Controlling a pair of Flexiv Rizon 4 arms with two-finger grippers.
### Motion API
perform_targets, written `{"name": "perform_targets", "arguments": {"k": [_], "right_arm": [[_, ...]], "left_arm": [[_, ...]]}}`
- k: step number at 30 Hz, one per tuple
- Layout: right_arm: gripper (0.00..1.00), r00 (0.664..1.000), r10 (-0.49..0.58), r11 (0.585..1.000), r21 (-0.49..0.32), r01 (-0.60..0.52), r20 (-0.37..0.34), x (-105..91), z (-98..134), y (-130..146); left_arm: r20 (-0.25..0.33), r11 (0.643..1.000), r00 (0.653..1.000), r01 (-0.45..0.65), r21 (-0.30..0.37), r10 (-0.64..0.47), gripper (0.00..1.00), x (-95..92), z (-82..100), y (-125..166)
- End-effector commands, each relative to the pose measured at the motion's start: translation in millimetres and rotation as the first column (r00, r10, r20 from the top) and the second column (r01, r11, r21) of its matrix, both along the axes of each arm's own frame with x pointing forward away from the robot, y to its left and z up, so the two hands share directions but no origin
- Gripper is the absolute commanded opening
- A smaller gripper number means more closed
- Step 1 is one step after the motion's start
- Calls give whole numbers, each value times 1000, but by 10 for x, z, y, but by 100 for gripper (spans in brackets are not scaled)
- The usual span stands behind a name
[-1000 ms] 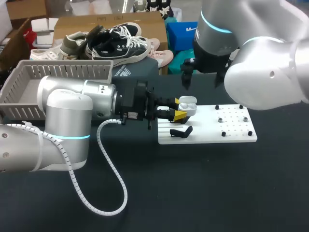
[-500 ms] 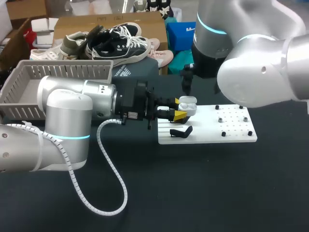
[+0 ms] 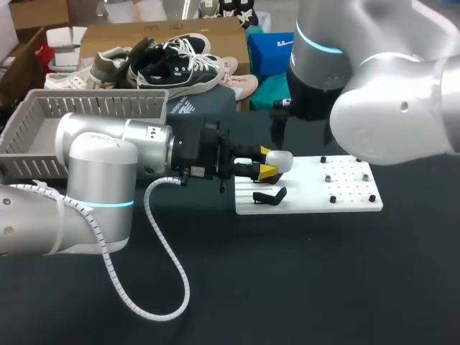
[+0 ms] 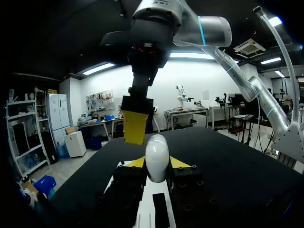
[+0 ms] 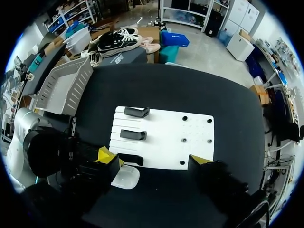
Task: Pick up each earbud case from the left stands, insert the matching earbuds, close the lid, and place the case in the box.
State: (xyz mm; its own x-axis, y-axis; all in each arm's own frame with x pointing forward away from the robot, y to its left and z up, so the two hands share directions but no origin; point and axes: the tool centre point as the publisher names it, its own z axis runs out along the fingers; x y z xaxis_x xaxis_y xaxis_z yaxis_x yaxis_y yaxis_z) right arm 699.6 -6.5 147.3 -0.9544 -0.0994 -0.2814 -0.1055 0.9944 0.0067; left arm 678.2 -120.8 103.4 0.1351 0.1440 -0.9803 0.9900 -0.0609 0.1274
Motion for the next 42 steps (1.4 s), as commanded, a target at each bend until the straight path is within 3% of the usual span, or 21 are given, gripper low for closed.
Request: {"name": "perform_targets", "arguments": {"k": [1,8,17,21,23,28,36,42], "right_arm": [[99,999,-24,1000,9,24,46,-70,51,-63],[100,990,-87,995,64,80,115,-66,121,-219],[100,987,-109,991,95,98,120,-71,121,-310],[100,987,-109,991,95,98,120,-71,121,-310],[100,987,-109,991,95,98,120,-71,121,-310],[100,987,-109,991,95,98,120,-71,121,-310],[100,987,-109,991,95,98,120,-71,121,-310],[100,987,-109,991,95,98,120,-71,121,-310]], "left_arm": [[2,1000,1000,-6,-1,6,0,-16,0,0],[-11,998,998,-56,19,56,0,-8,8,201],[-23,984,985,-168,52,169,0,-50,70,645],[-68,965,963,-259,50,262,0,-3,28,950],[-115,948,941,-317,27,318,0,50,9,1135],[-129,901,892,-430,52,433,0,171,17,1505],[-76,825,823,-552,122,563,0,258,128,1866],[-57,714,719,-672,195,693,0,340,112,2189]]}}
